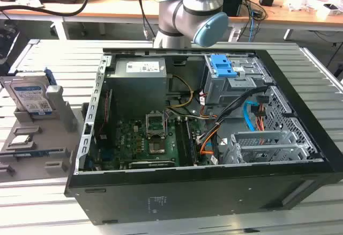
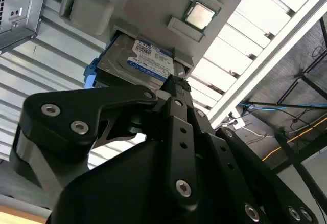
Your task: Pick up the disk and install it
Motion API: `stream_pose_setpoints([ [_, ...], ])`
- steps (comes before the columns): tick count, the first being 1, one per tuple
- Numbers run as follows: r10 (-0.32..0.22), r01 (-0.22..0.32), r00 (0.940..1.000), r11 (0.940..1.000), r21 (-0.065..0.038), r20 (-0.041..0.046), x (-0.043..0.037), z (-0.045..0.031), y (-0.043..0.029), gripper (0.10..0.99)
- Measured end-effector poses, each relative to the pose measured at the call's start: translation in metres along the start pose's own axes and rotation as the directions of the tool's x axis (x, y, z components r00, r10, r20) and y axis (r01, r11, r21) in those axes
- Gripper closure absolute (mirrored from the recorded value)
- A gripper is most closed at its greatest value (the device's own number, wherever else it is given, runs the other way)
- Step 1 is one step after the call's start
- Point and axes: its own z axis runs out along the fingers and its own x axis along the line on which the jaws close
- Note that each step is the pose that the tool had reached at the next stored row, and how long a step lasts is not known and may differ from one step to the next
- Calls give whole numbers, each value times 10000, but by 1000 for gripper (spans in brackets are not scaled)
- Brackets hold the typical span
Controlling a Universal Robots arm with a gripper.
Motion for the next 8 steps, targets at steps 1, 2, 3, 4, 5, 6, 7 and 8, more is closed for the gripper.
stream_pose_setpoints([
  [1, -163, 163, 9999, 9999, 1, -7, 1, 0, 0, 980],
  [2, -379, 379, 9993, 9993, 0, -15, 0, 0, 0, 980],
  [3, -580, 580, 9983, 9983, -1, -22, 0, 0, 0, 980],
  [4, -767, 767, 9971, 9971, -1, -30, 0, 0, 0, 980],
  [5, -917, 917, 9958, 9958, -1, -35, 0, 0, 0, 980],
  [6, -1040, 1040, 9946, 9946, -1, -40, 0, 0, 0, 980],
  [7, -1152, 1152, 9933, 9933, -2, -45, 0, 0, 0, 980],
  [8, -1214, 1214, 9926, 9926, -2, -47, 0, 0, 0, 980],
])
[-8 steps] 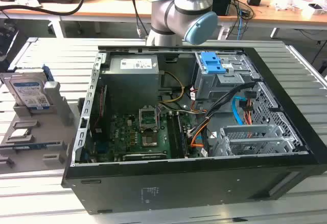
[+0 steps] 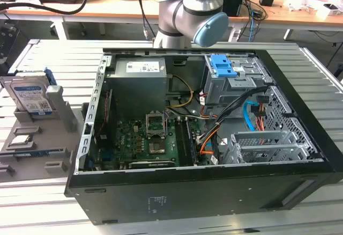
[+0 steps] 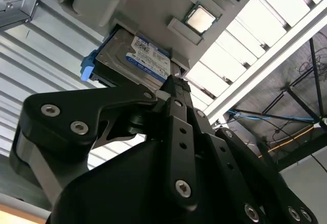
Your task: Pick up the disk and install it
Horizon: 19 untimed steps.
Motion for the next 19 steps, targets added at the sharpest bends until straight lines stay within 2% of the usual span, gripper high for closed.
stream_pose_setpoints([
  [5, -506, 506, 9987, 9987, 0, -19, 0, 0, 0, 980],
  [7, -1062, 1062, 9943, 9943, -2, -41, 0, 0, 0, 980],
  [19, -1922, 1922, 9813, 9814, -6, -73, 0, 0, 0, 980],
])
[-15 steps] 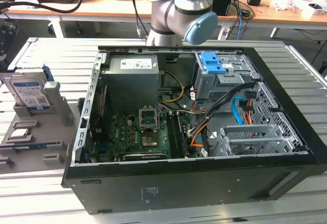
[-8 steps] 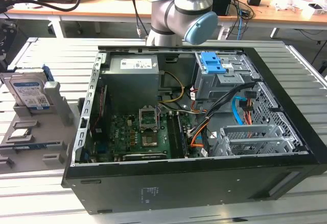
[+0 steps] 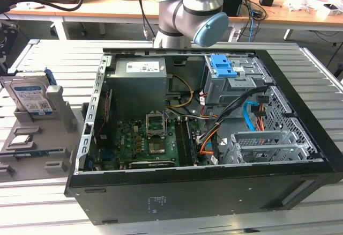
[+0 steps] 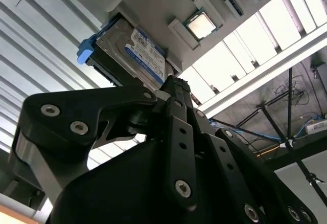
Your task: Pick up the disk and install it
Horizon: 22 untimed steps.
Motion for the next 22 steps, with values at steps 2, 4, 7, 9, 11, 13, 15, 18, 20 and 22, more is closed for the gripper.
stream_pose_setpoints([
  [2, -282, 282, 9996, 9996, 0, -11, 0, 0, 0, 980],
  [4, -527, 527, 9986, 9986, 0, -21, 0, 0, 0, 980],
  [7, -778, 778, 9970, 9970, -1, -30, 0, 0, 0, 980],
  [9, -986, 986, 9951, 9951, -1, -37, 0, 0, 0, 980],
  [11, -1199, 1199, 9928, 9928, -2, -46, 0, 0, 0, 980],
  [13, -1341, 1341, 9910, 9910, -3, -52, 0, 0, 0, 980],
  [15, -1566, 1566, 9876, 9877, -4, -60, 0, 0, 0, 980],
  [18, -1828, 1828, 9831, 9832, -6, -70, 0, 0, 0, 980],
  [20, -1921, 1921, 9814, 9814, -6, -74, 0, 0, 0, 980],
  [22, -2092, 2092, 9778, 9779, -8, -80, 0, 0, 0, 980],
])
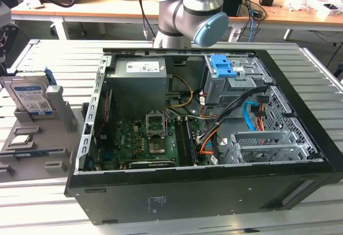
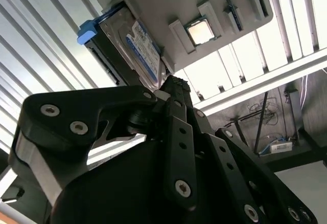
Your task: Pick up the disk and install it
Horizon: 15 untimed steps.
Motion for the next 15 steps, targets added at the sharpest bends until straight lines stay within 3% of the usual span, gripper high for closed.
stream_pose_setpoints([
  [15, -1097, 1097, 9940, 9940, -2, -42, 0, 0, 0, 980],
])
